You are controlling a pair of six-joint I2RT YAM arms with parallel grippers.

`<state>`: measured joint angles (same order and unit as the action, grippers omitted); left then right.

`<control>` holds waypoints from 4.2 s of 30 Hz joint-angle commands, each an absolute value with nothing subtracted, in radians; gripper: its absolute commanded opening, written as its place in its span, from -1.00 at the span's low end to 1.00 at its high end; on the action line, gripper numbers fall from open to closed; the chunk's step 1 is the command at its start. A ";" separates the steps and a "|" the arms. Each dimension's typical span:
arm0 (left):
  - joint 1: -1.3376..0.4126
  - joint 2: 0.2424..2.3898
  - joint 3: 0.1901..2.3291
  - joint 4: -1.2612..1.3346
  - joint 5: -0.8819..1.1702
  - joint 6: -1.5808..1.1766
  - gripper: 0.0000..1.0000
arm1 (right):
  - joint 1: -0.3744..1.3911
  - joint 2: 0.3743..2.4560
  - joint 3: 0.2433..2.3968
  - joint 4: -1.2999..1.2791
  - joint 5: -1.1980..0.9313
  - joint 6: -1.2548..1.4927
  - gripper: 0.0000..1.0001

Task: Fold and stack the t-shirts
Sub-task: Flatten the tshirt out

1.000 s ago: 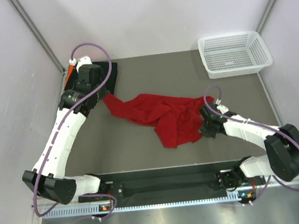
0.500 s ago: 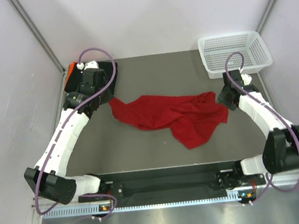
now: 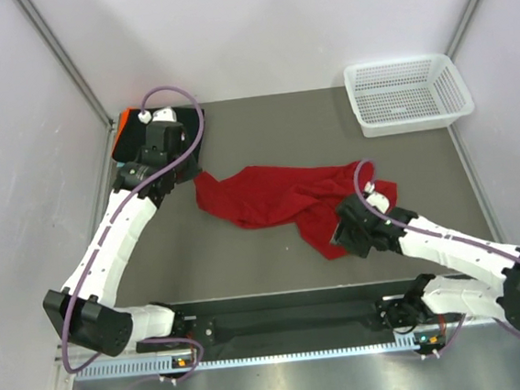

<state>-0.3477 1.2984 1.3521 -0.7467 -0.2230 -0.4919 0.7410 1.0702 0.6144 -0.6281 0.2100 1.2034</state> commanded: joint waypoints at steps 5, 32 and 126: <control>-0.345 1.253 1.309 -0.658 -0.175 -0.509 -1.00 | 0.873 1.199 0.608 -0.497 0.302 1.406 -0.03; -0.345 1.172 1.738 -1.039 -0.433 -0.482 -1.00 | 0.887 0.623 1.037 -1.187 0.804 1.194 -1.00; -0.265 1.648 1.629 -0.894 -0.560 -0.446 -1.00 | 0.040 1.519 0.972 -0.360 0.120 0.727 -0.80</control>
